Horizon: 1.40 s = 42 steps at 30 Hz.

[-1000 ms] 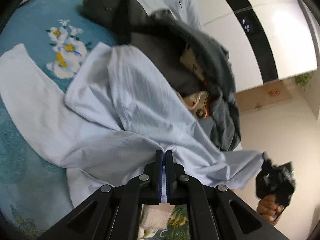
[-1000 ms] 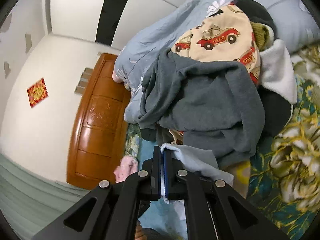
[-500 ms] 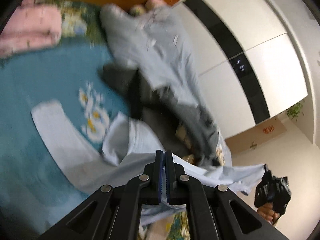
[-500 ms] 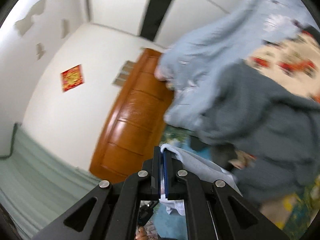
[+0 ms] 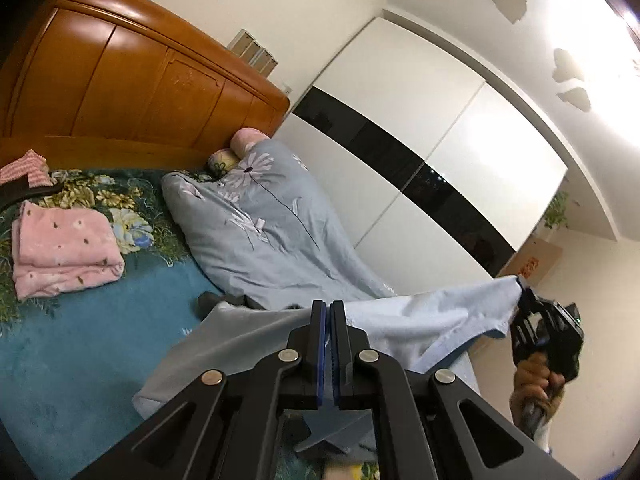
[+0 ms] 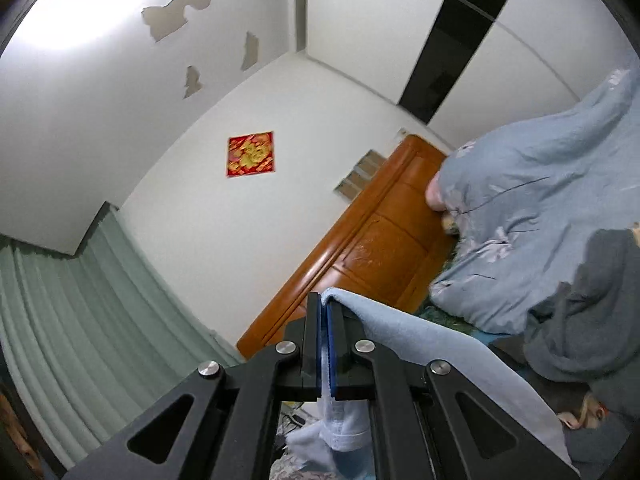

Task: Fold clothes

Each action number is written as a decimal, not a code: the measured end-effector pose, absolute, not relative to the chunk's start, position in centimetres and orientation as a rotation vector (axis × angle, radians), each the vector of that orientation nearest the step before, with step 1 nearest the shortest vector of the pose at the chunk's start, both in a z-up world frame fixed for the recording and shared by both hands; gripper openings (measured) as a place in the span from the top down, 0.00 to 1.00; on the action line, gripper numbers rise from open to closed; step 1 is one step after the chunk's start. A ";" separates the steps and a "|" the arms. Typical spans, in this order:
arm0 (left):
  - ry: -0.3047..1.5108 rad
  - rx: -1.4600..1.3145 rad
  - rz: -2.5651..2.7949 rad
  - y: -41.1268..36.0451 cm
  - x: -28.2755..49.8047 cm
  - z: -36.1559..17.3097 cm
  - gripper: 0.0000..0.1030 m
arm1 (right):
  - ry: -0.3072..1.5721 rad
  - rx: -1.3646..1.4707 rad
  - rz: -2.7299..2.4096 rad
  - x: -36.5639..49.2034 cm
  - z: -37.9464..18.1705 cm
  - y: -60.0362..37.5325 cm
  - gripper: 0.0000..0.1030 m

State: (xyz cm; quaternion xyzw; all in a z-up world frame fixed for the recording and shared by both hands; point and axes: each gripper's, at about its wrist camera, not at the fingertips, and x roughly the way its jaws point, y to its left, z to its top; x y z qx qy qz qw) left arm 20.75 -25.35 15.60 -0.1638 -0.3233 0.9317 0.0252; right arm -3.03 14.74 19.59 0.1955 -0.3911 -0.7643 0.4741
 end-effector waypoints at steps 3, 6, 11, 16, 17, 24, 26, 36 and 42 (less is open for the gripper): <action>-0.964 -0.494 2.823 -23.3 22.4 15.6 0.98 | -0.922 0.454 -1.957 -1.5 20.8 16.8 0.98; -0.932 -0.430 2.743 -21.8 23.9 16.8 0.98 | -0.835 0.383 -2.025 -0.9 24.6 16.9 0.98; -0.906 -0.304 2.714 -22.6 25.8 19.3 0.98 | -0.675 0.278 -2.079 -1.7 30.4 13.4 0.98; -1.040 -0.426 2.815 -26.8 25.5 15.4 0.98 | -0.590 0.612 -2.060 -7.6 21.4 1.6 0.98; -1.094 -0.478 2.835 -28.1 25.2 13.6 0.98 | -0.572 0.683 -2.052 -8.9 19.4 -0.8 0.98; -1.531 -0.961 2.862 -36.8 22.8 -1.7 0.98 | -0.461 1.166 -1.997 -15.1 4.1 -14.8 0.98; -1.638 -1.071 2.823 -38.9 22.2 -5.7 0.98 | -0.427 1.291 -1.988 -15.8 -1.0 -17.7 0.98; -1.908 -1.190 2.737 -50.3 17.9 -13.5 0.98 | -0.272 1.341 -2.033 -19.8 -4.6 -27.7 0.98; -1.921 -1.300 2.659 -55.4 14.3 -16.9 0.98 | -0.168 1.461 -2.038 -21.9 -9.0 -33.5 0.97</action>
